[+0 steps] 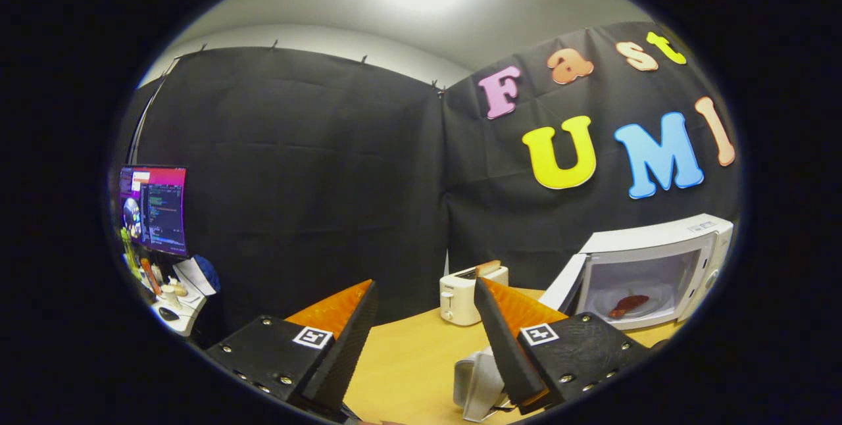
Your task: Open the microwave, put the food inside, and close the microwave door.
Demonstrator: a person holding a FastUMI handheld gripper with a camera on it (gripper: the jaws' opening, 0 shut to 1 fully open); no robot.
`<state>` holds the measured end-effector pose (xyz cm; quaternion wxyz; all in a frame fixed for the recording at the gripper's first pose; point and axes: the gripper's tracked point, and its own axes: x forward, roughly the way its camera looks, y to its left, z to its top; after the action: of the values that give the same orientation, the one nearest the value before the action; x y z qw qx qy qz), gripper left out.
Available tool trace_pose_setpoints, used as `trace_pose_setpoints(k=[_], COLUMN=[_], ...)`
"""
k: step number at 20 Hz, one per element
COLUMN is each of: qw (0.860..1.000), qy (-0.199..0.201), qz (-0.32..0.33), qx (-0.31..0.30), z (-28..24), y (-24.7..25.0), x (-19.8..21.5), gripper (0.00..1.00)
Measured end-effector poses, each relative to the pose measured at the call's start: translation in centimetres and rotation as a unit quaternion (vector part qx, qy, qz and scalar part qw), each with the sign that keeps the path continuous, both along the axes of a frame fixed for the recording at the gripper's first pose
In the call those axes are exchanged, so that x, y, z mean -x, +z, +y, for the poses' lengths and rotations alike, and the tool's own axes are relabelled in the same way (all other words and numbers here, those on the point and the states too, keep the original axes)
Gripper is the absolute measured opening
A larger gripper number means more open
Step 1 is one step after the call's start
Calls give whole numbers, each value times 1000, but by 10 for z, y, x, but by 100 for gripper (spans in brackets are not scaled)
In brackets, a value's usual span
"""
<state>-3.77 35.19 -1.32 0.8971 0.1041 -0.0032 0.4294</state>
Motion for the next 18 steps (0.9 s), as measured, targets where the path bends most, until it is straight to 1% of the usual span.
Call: trace_pose_setpoints(k=[1, 2, 3, 4, 6, 7, 8, 9, 10, 12, 13, 16, 18], qw=[1000, 1000, 999, 998, 994, 991, 990, 989, 988, 985, 984, 980, 974], qy=[12, 23, 31, 26, 3, -31, -32, -24, -24, -36, -48, -89, -128], qz=[-3, 6, 22, 40, 63, 62, 68, 78, 83, 81, 81, 97, 113], qx=[9, 17, 31, 49, 85, 113, 120, 123, 126, 145, 152, 147, 150], z=[9, 21, 30, 35, 37, 28, 34, 29, 29, 18, 10, -31, -69], y=[-7, -20, -34, -53, -85, -97, -116, -125, -137, -147, -151, -161, -171], x=[7, 8, 7, 3, -8, -20, -28, -24, -21, -22, -27, -38, -48], gripper=[84, 81, 70, 59, 36, 36, 21, 7, 5, 5, 5, 5, 5])
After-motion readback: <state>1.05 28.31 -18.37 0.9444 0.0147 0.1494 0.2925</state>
